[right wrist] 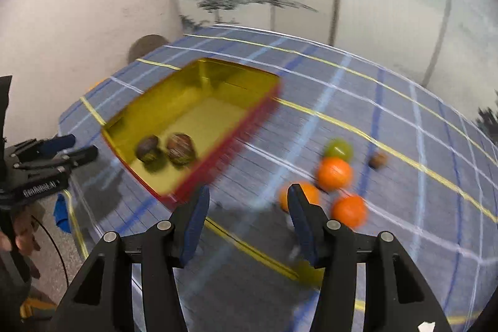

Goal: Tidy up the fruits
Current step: 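Open the right gripper beside the other fruit and withdraw, then grasp the green tomato with the right gripper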

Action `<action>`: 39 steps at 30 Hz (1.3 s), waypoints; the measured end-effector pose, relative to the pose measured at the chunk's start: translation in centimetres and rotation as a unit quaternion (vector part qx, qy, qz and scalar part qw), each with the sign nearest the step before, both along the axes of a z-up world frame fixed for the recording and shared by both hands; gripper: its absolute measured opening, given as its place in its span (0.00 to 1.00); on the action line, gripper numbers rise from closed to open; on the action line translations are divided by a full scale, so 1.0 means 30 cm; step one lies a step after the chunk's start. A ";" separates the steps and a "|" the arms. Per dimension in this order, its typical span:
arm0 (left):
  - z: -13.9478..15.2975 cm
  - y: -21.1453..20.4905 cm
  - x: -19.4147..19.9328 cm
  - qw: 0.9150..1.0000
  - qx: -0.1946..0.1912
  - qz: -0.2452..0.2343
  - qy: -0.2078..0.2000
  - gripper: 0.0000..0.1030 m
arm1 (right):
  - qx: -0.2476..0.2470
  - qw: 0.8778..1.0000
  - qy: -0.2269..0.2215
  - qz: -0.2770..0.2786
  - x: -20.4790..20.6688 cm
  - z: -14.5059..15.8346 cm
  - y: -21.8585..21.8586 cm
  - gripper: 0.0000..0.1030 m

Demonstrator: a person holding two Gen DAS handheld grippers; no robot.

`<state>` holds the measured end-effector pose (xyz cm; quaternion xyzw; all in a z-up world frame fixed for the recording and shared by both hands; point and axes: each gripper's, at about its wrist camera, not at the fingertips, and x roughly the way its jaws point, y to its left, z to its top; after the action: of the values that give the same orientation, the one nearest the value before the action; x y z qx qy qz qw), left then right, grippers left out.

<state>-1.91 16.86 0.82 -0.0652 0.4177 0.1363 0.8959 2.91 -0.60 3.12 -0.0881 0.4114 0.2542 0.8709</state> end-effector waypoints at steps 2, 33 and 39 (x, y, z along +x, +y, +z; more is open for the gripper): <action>-0.004 -0.023 0.004 1.000 -0.003 -0.009 0.002 0.62 | -0.004 1.000 0.009 -0.019 -0.014 -0.020 -0.071 0.48; -0.044 -0.315 0.087 0.993 0.007 -0.113 0.023 0.62 | -0.007 0.996 0.058 -0.068 -0.009 -0.214 -0.176 0.32; -0.044 -0.370 0.111 0.990 0.006 -0.137 0.021 0.62 | 0.001 0.995 0.059 -0.075 -0.024 -0.201 -0.207 0.32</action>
<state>1.44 5.76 -0.51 0.0004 0.4409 0.0163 0.8974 2.18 -6.81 -2.92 -0.0413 0.4671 0.1932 0.8619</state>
